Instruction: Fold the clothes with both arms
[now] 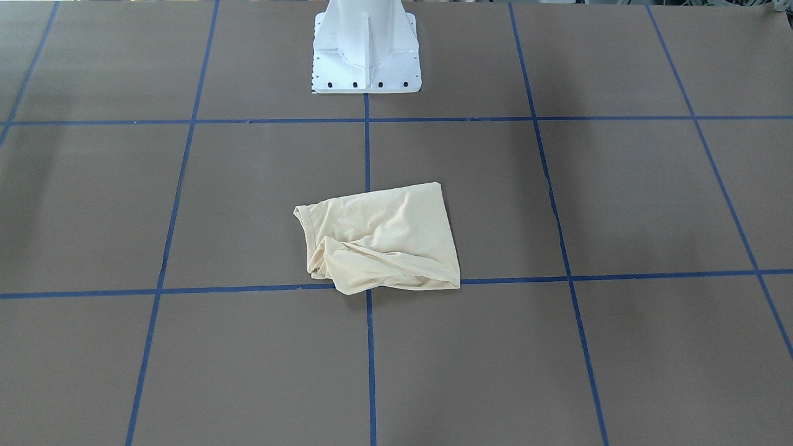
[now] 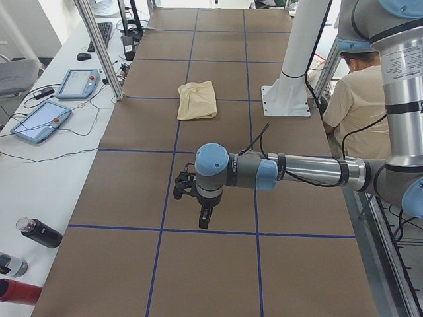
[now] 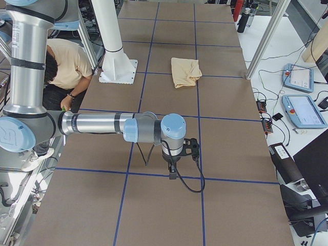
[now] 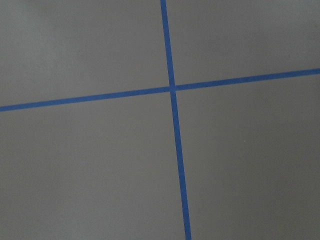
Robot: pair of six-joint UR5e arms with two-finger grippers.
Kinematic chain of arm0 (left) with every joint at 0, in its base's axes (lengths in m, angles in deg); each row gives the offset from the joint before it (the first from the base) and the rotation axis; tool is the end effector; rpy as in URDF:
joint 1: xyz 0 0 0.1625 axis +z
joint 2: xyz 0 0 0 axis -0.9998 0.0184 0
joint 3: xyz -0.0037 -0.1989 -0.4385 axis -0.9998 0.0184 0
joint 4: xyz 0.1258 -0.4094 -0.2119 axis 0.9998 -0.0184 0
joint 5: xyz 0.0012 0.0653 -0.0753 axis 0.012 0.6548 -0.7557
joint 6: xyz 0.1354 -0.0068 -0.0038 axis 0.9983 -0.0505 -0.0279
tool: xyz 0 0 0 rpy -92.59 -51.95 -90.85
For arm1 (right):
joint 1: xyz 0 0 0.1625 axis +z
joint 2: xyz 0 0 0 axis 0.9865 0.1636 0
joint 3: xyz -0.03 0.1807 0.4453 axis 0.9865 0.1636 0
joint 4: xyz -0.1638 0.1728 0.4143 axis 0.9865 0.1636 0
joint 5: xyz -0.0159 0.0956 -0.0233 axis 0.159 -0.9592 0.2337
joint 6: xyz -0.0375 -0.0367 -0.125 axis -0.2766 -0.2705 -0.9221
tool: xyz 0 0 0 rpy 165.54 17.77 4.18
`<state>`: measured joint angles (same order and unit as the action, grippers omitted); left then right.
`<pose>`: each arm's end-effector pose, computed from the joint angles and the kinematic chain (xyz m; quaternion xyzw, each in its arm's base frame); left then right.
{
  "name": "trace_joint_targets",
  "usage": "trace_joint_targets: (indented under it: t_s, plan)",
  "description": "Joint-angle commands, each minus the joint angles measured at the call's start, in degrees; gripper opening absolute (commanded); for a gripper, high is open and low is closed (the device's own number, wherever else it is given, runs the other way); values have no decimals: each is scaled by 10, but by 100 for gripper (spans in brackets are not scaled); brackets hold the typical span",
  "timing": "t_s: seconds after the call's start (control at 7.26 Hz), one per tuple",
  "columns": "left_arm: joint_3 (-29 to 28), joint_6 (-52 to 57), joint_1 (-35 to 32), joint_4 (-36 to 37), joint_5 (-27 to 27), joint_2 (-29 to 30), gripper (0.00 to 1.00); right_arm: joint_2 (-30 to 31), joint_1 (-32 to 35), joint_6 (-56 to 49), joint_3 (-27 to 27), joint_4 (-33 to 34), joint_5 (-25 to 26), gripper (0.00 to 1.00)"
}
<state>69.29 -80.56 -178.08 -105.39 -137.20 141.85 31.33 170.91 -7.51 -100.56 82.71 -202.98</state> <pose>-0.0309 -0.4527 0.6872 0.0642 0.3776 0.0785 0.9204 0.0464 -0.4817 0.7021 0.0221 -0.3533 -0.0526 0.9338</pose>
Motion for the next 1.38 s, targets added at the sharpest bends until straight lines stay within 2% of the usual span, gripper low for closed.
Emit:
trace_joint_targets:
  t_s: [0.0,0.41,1.24]
  plan:
    - [-7,12,2,-1,-5,12,100,4,-7,-1,-16,17,-3,100]
    - [8,16,2,-8,-2,14,100,5,-8,0,-17,11,-4,100]
    - [0,17,1,-9,-2,11,100,1,-8,2,-22,11,-6,100]
